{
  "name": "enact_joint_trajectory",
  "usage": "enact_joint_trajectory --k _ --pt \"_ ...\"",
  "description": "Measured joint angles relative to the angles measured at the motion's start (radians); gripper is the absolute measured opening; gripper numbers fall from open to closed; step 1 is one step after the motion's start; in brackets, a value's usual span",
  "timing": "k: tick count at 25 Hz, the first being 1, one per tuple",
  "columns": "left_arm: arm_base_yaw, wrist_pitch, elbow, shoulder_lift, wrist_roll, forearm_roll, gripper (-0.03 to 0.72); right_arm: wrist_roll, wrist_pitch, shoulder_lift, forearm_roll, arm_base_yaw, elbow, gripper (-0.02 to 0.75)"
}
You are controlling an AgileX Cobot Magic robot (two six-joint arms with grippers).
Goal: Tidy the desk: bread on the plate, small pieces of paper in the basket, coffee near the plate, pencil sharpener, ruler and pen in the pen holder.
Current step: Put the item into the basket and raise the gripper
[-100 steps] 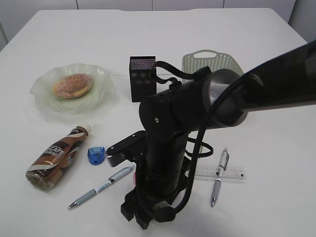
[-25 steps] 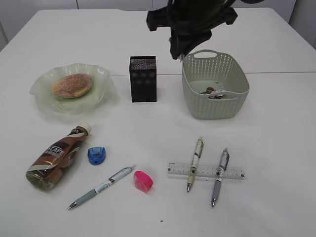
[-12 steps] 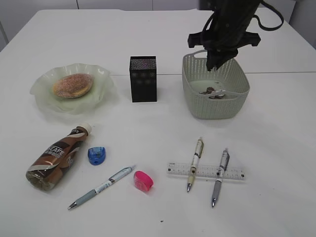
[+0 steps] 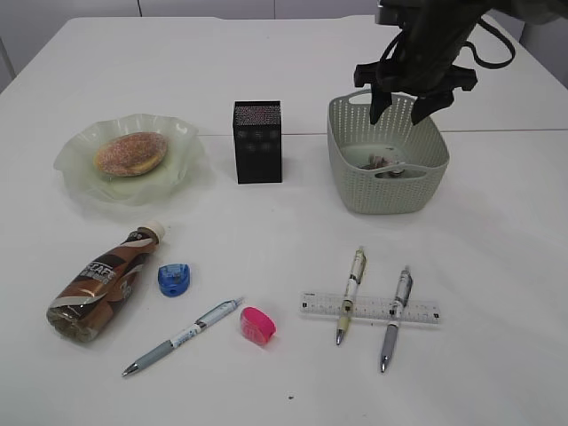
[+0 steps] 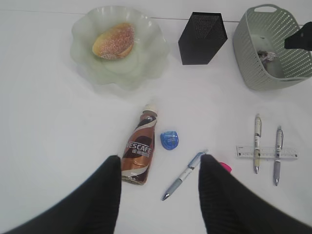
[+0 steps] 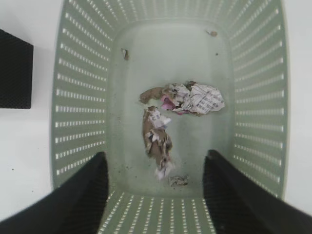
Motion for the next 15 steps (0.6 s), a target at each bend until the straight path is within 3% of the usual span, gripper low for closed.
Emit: enact_joint_trajectory --k 2,4,15 --pt "0.0 0.0 0.0 0.0 0.0 -0.004 0.381 0.001 -0.002 0.001 -0.007 -0.002 0.0 0.575" --pt "0.0 0.0 0.0 0.0 0.0 -0.006 0.381 0.002 -0.002 0.001 -0.007 -0.002 0.0 0.599" --pt "0.0 0.0 0.0 0.0 0.0 -0.016 0.38 0.003 0.128 -0.102 -0.007 -0.004 -0.051 0.496"
